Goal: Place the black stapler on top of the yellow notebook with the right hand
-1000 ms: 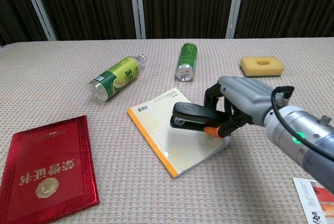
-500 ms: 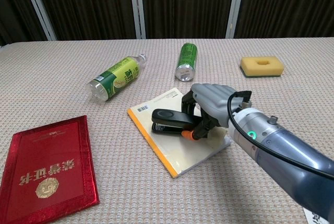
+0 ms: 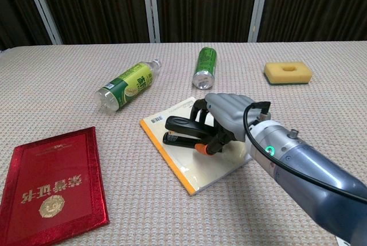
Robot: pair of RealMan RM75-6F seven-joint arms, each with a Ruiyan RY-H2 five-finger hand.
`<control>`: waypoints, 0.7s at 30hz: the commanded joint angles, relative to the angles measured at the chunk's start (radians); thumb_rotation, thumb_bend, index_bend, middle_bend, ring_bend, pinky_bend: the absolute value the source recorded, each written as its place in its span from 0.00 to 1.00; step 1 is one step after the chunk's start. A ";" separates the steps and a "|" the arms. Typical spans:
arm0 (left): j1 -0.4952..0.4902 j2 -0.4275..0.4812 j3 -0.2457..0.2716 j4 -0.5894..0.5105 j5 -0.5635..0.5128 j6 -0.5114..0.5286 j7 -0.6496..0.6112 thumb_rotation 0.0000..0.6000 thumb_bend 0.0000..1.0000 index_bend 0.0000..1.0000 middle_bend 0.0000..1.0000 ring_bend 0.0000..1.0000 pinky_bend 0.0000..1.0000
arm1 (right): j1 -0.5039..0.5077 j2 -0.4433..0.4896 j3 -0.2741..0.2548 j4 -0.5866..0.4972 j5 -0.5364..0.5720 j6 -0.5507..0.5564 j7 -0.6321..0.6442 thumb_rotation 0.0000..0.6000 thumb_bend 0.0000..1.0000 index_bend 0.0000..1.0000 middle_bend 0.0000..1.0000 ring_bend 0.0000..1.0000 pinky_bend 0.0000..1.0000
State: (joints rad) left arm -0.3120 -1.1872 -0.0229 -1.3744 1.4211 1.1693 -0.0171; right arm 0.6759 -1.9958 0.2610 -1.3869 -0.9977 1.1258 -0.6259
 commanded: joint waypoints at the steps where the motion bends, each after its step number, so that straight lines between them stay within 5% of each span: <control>1: 0.000 0.001 0.001 -0.001 0.003 0.001 0.000 1.00 0.32 0.00 0.00 0.00 0.13 | -0.014 0.037 -0.013 -0.050 0.007 0.006 -0.016 1.00 0.34 0.02 0.16 0.29 0.50; 7: 0.002 0.004 0.007 -0.012 0.017 0.011 0.002 1.00 0.32 0.00 0.00 0.00 0.13 | -0.050 0.108 -0.037 -0.166 -0.019 0.069 -0.037 1.00 0.32 0.00 0.07 0.20 0.47; 14: 0.009 0.007 0.011 -0.025 0.030 0.032 0.016 1.00 0.32 0.00 0.00 0.00 0.13 | -0.143 0.290 -0.123 -0.378 -0.100 0.217 -0.116 1.00 0.27 0.00 0.00 0.01 0.22; 21: 0.020 0.007 0.014 -0.046 0.048 0.067 0.050 1.00 0.32 0.00 0.00 0.00 0.13 | -0.295 0.534 -0.234 -0.473 -0.257 0.390 -0.007 1.00 0.23 0.00 0.00 0.00 0.06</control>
State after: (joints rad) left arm -0.2937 -1.1804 -0.0092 -1.4175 1.4667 1.2340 0.0300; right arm 0.4559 -1.5564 0.0858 -1.8214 -1.1755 1.4346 -0.6950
